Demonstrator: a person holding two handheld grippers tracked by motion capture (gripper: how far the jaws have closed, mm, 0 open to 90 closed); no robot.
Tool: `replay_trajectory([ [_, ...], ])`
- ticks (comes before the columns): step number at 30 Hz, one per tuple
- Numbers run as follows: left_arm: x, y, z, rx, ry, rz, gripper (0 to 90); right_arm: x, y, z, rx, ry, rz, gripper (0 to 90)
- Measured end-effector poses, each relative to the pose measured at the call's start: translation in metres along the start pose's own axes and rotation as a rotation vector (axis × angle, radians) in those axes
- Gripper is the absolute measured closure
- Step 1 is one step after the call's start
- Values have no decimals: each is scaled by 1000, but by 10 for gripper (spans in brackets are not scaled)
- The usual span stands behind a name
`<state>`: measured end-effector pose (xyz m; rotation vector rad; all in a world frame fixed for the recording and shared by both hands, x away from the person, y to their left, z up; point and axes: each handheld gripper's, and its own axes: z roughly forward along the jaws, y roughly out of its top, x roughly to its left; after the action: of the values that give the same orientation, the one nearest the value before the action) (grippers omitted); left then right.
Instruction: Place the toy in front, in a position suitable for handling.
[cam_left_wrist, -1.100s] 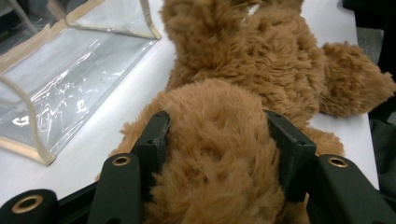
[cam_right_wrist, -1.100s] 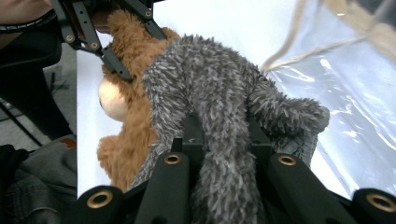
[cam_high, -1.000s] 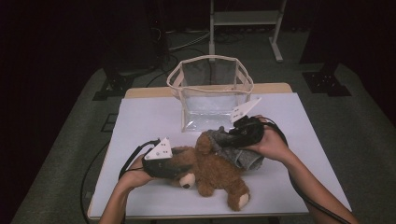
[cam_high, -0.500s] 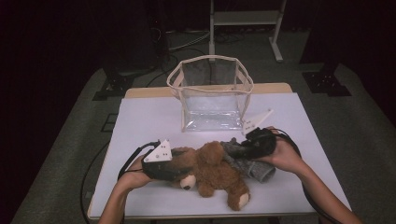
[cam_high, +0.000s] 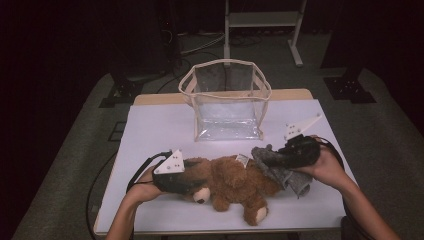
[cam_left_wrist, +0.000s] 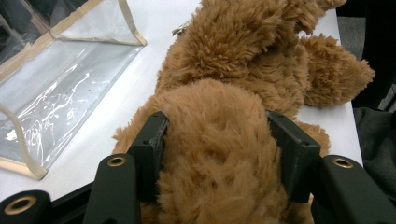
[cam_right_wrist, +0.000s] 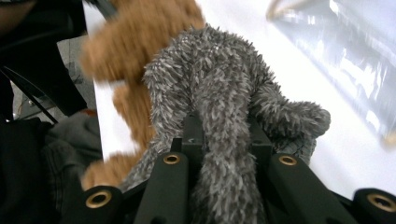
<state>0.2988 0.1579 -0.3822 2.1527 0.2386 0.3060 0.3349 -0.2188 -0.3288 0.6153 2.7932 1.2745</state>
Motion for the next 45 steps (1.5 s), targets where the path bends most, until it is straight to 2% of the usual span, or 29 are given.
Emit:
replay_trajectory([
  [3, -1, 0, 0, 1, 0, 1, 449, 4, 32, 6, 4, 11, -62, 749],
  [7, -1, 1, 0, 6, 1, 13, 449, 9, 76, 24, 22, 50, -135, 749],
  [10, -1, 1, 0, 5, 0, 18, 449, 12, 96, 41, 43, 78, -160, 749],
  [13, -2, 1, 0, 8, 0, 24, 449, 19, 107, 67, 92, 115, -175, 749],
  [15, -2, 0, 0, 7, 0, 23, 447, 22, 101, 90, 152, 137, -194, 749],
  [17, -1, 0, 0, 8, 1, 26, 445, 22, 97, 95, 166, 152, -184, 750],
  [19, -1, -1, 1, 2, -1, 21, 434, 19, 82, 105, 184, 168, -165, 752],
  [21, -1, 0, 1, -6, -2, 13, 392, 16, 67, 104, 141, 189, -128, 759],
  [23, 0, 1, 0, -9, -3, 7, 354, 14, 58, 100, 109, 184, -116, 763],
  [25, 1, 2, -2, -1, 4, -1, 269, 14, 49, 97, 83, 186, -97, 766],
  [28, 4, 1, -9, 10, 20, -30, 187, 16, 44, 94, 67, 184, -95, 767],
  [30, 7, -1, -13, 10, 17, -49, 171, 17, 41, 92, 55, 177, -103, 767],
  [32, 9, -6, -14, 9, -4, -76, 171, 18, 40, 91, 54, 175, -98, 767],
  [37, 11, -12, -12, 6, -28, -87, 219, 20, 38, 92, 40, 170, -101, 767],
  [45, 5, -13, -5, -9, -33, -55, 370, 21, 34, 87, 42, 164, -100, 766],
])
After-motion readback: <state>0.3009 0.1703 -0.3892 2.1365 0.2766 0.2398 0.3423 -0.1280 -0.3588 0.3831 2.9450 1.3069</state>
